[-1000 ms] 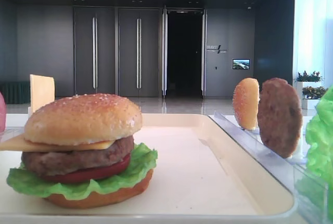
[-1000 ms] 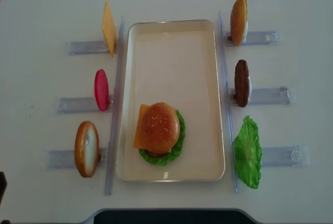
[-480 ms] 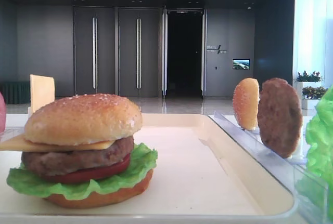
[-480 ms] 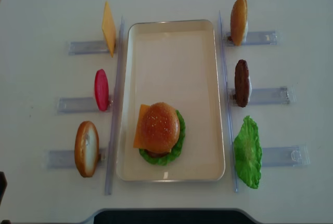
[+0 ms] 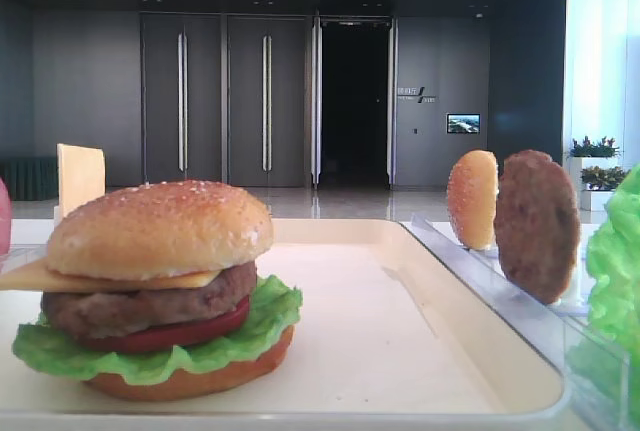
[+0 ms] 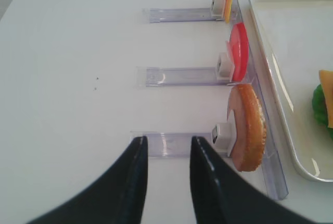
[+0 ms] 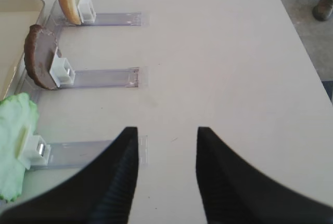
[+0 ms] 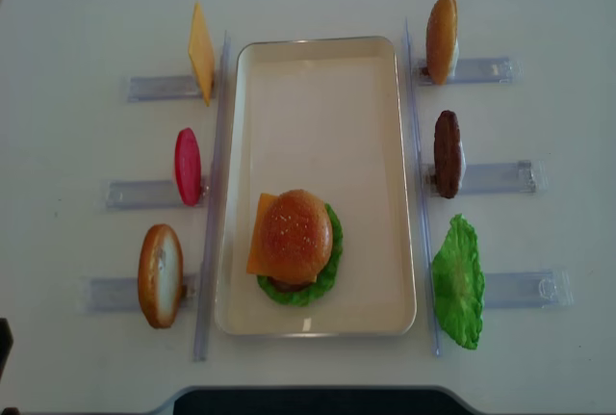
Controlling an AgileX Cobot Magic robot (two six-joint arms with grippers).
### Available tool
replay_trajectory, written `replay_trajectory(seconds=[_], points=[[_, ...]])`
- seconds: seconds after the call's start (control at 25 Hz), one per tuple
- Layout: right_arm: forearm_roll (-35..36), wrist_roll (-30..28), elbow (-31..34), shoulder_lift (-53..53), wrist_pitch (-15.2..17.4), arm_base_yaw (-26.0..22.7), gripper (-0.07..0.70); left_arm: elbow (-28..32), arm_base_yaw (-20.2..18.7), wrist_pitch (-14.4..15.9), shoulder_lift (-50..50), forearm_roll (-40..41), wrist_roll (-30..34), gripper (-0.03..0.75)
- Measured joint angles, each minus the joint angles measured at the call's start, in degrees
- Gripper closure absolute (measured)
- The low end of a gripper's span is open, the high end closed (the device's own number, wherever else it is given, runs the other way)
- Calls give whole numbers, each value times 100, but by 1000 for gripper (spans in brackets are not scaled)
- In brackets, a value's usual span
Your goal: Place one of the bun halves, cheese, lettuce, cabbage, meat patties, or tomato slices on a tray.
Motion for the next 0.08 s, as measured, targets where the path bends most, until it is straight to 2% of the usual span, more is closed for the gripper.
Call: replay_trajectory(seconds=[0.08], points=[[0, 0, 0, 0, 0, 0, 343, 0, 0, 0, 0, 0, 0, 496]])
